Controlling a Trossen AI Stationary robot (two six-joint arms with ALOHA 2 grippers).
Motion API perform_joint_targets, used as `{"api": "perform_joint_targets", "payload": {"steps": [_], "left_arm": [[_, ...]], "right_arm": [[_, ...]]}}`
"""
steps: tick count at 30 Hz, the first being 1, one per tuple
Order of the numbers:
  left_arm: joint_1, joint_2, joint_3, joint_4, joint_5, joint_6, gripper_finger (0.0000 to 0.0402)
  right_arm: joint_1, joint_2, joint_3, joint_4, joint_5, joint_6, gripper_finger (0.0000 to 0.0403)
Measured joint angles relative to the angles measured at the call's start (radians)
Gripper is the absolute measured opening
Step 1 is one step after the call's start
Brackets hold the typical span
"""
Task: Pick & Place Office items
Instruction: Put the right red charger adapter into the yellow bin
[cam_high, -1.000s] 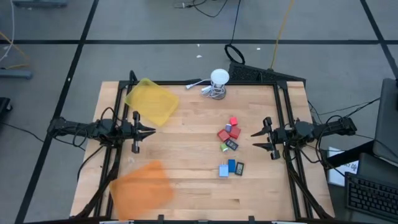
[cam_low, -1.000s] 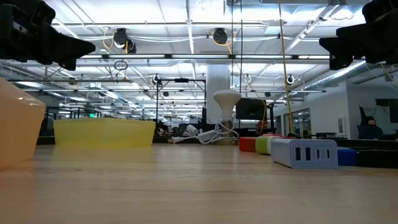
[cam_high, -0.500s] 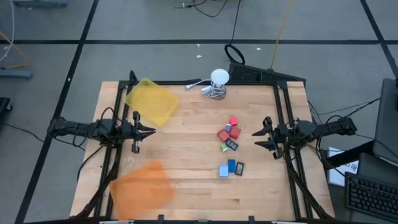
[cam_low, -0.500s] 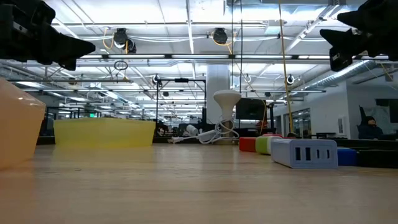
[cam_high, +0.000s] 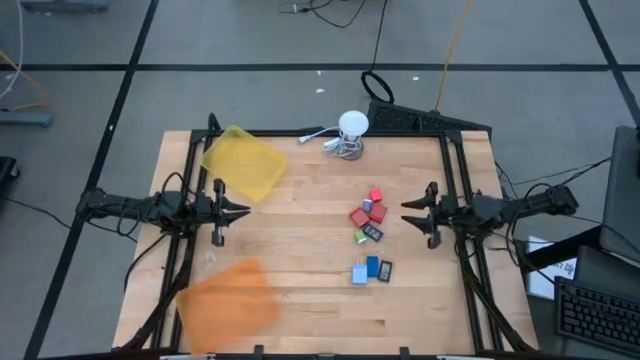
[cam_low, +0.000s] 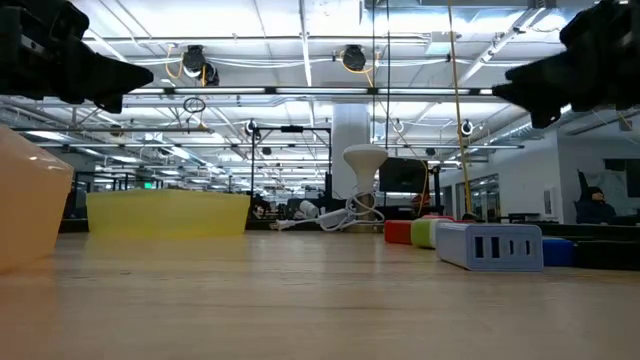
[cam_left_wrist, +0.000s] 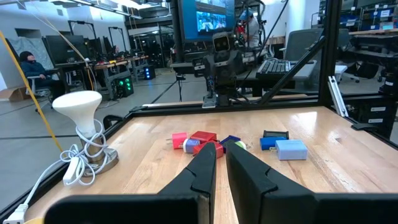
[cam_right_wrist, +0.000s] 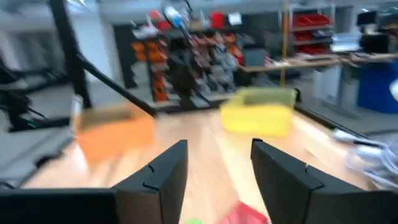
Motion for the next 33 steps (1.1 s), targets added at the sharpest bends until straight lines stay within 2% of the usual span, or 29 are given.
{"api": "perform_joint_targets", "payload": {"steps": [5, 10, 14, 17, 22, 26, 29, 33], "left_arm": [[0.000, 0.000, 0.000, 0.000, 0.000, 0.000, 0.0042], [0.000, 0.000, 0.000, 0.000, 0.000, 0.000, 0.0042], [0.000, 0.000, 0.000, 0.000, 0.000, 0.000, 0.0042], [0.000, 0.000, 0.000, 0.000, 0.000, 0.000, 0.0042], [0.000, 0.000, 0.000, 0.000, 0.000, 0.000, 0.0042], [0.000, 0.000, 0.000, 0.000, 0.000, 0.000, 0.0042], [0.000, 0.000, 0.000, 0.000, 0.000, 0.000, 0.0042], [0.000, 0.000, 0.000, 0.000, 0.000, 0.000, 0.0042]], "right_arm": [[0.000, 0.248, 0.015, 0.084, 0.083, 0.083, 0.0238], [0.000, 0.548, 0.089, 0.064, 0.096, 0.114, 0.0313], [-0.009, 0.781, 0.125, 0.075, 0.200, 0.109, 0.0349], [-0.036, 0.913, 0.140, 0.096, 0.216, 0.156, 0.0358], [-0.097, 1.049, 0.165, 0.171, 0.166, 0.203, 0.0356], [-0.139, 1.109, 0.177, 0.288, 0.083, 0.210, 0.0353], [-0.166, 1.144, 0.174, 0.342, 0.078, 0.187, 0.0353], [-0.184, 1.169, 0.176, 0.353, 0.027, 0.197, 0.0353]]}}
